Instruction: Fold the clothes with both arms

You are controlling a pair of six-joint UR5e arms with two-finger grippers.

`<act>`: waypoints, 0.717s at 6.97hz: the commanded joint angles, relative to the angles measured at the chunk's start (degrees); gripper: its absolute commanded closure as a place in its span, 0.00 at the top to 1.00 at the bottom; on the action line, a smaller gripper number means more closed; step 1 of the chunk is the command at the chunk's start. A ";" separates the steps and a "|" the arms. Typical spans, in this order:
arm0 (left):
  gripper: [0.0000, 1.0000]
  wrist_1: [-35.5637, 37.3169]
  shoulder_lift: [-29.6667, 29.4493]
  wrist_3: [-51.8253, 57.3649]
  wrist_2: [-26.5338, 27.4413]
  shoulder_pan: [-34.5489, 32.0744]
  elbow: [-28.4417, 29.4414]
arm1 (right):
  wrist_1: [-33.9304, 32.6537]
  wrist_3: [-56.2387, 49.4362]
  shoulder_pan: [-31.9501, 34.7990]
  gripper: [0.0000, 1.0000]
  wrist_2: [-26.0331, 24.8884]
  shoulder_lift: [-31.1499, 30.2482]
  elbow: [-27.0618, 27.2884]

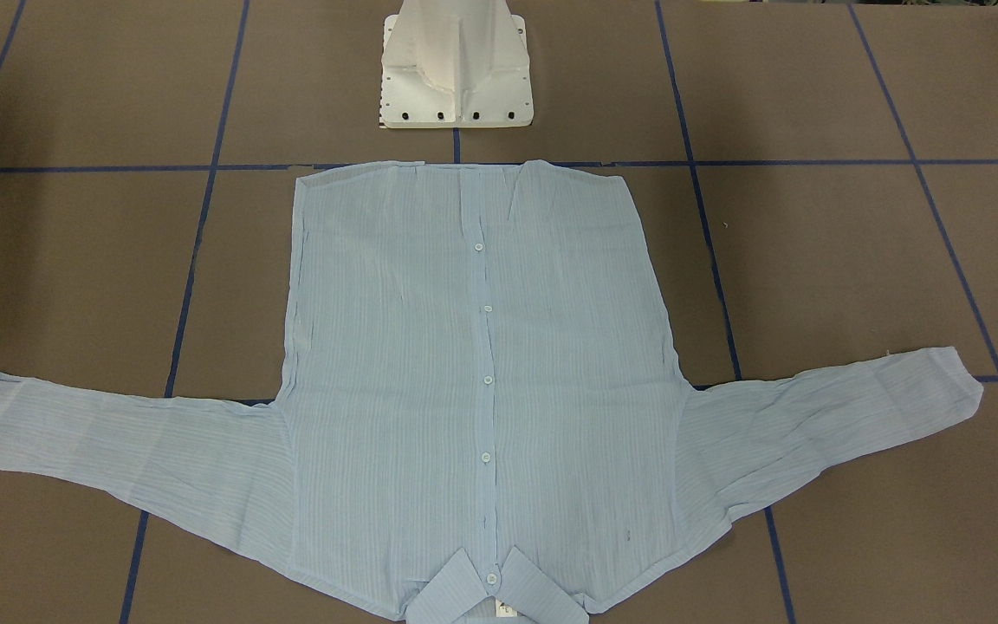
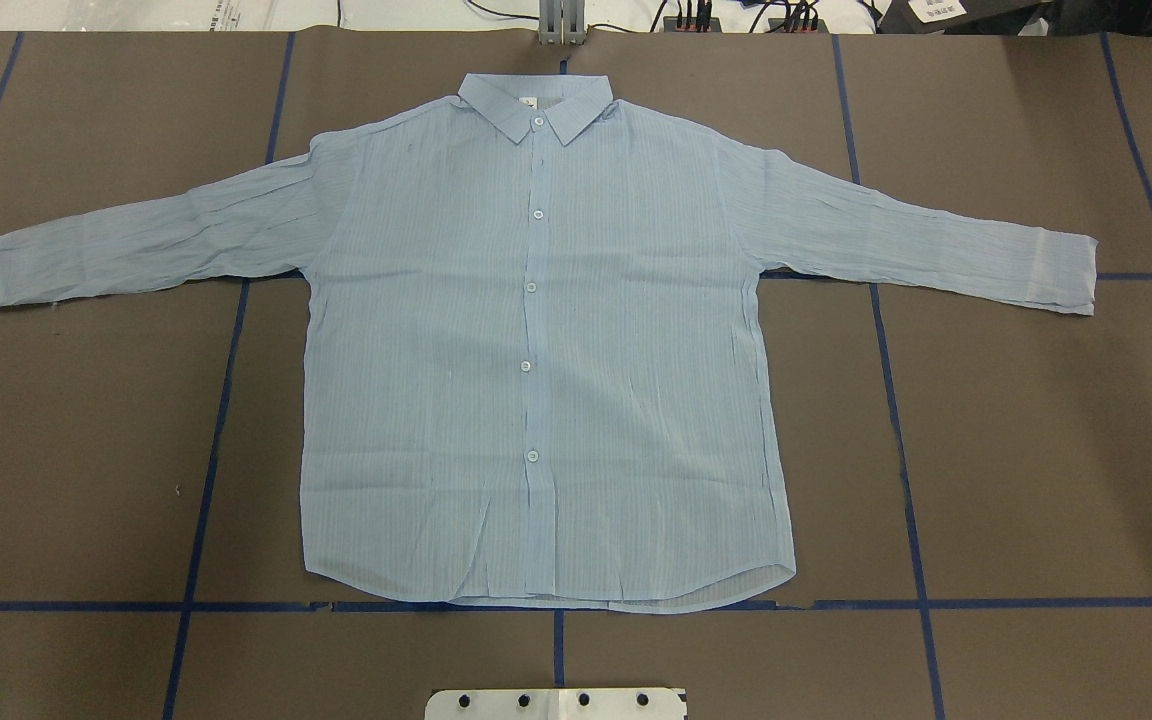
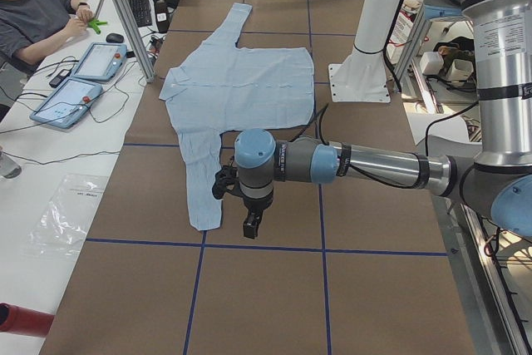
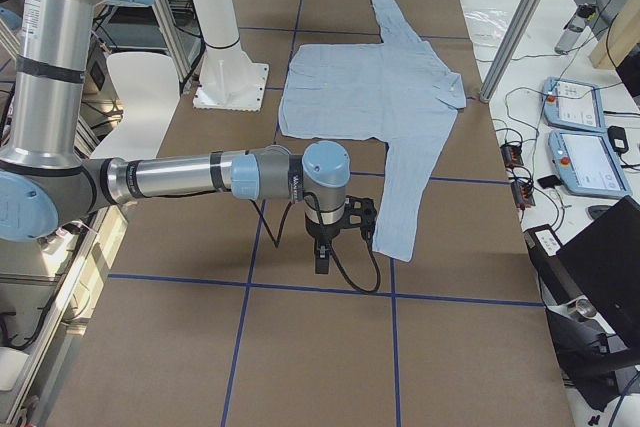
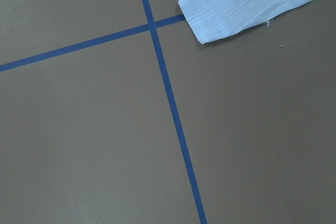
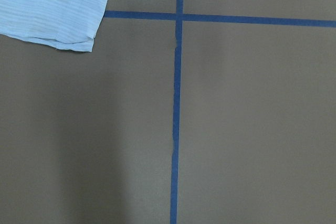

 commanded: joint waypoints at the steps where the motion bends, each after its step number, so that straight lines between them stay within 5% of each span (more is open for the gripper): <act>1: 1.00 -0.09 0.00 0.17 0.09 0.09 -0.19 | 0.00 0.09 0.00 1.00 0.09 0.00 0.00; 5: 1.00 0.00 -1.31 -2.61 1.23 0.09 -4.76 | 4.54 11.02 -6.22 1.00 -0.17 7.53 -2.96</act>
